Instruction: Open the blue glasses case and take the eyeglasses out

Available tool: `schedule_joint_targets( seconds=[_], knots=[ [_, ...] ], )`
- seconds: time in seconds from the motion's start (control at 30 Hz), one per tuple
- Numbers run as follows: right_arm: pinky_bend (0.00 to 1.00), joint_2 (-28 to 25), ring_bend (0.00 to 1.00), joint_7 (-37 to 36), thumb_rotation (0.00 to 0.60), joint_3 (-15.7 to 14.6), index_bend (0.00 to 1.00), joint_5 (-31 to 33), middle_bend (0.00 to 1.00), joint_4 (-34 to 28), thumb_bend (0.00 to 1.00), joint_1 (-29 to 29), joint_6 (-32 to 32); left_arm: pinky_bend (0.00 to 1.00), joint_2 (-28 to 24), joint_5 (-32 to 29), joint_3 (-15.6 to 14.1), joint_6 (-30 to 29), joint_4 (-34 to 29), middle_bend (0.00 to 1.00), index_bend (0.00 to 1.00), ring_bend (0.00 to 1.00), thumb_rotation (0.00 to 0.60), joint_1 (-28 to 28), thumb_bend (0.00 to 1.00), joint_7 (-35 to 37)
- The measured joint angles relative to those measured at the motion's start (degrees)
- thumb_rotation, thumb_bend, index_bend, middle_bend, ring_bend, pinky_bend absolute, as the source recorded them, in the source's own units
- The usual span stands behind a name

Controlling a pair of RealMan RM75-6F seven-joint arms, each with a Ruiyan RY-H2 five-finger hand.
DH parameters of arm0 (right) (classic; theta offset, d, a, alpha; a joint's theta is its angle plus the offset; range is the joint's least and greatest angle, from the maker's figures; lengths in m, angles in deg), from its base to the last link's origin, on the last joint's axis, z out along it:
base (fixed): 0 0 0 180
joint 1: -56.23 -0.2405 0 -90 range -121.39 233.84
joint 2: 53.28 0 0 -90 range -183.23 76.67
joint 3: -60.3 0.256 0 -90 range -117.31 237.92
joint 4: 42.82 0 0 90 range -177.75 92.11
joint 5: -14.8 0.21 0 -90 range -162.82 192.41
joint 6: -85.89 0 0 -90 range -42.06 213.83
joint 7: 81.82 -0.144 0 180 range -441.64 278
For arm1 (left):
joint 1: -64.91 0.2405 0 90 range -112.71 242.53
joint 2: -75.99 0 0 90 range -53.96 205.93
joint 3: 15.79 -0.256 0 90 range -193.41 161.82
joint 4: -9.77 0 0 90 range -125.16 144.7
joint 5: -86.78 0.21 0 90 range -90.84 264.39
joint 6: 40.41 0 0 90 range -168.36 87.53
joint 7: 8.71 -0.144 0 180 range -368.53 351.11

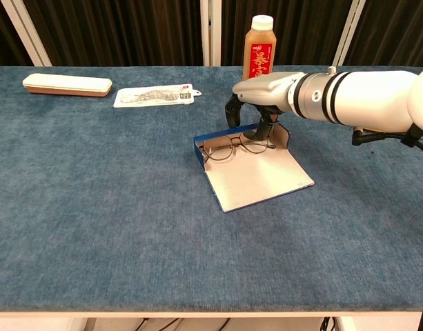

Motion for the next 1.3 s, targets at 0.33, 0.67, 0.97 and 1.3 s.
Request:
schedule_joint_targets(
  seconds=[0.33,0.67,0.97,1.3],
  knots=[
    [0.0,0.54,0.0,-0.73,0.6,0.16,0.61,-1.29,0.35,0.31,0.47,0.24,1.77,0.41,0.01,0.06,-0.01,0.0,0.09,0.68,0.7,0.49,0.6,-0.02,0.33,0.29],
    [0.0,1.69,0.0,-1.46,0.6,0.07,0.68,-8.11,0.38,0.1,0.48,2.51,9.02,0.41,-0.03,0.0,-0.01,0.07,-0.02,0.68,0.7,0.49,0.6,-0.04,0.33,0.17],
    [0.0,8.61,0.0,-3.53,0.6,-0.94,0.69,-18.88,0.39,5.92,0.48,7.57,22.63,0.41,-0.13,0.06,-0.08,0.07,-0.06,0.68,0.7,0.49,0.6,-0.02,0.33,0.26],
    [0.0,17.06,0.01,-7.62,0.6,-0.91,0.69,-27.04,0.41,18.76,0.48,12.18,29.94,0.4,-0.15,-0.01,-0.09,0.15,-0.15,0.68,0.7,0.49,0.6,-0.03,0.33,0.21]
  ],
)
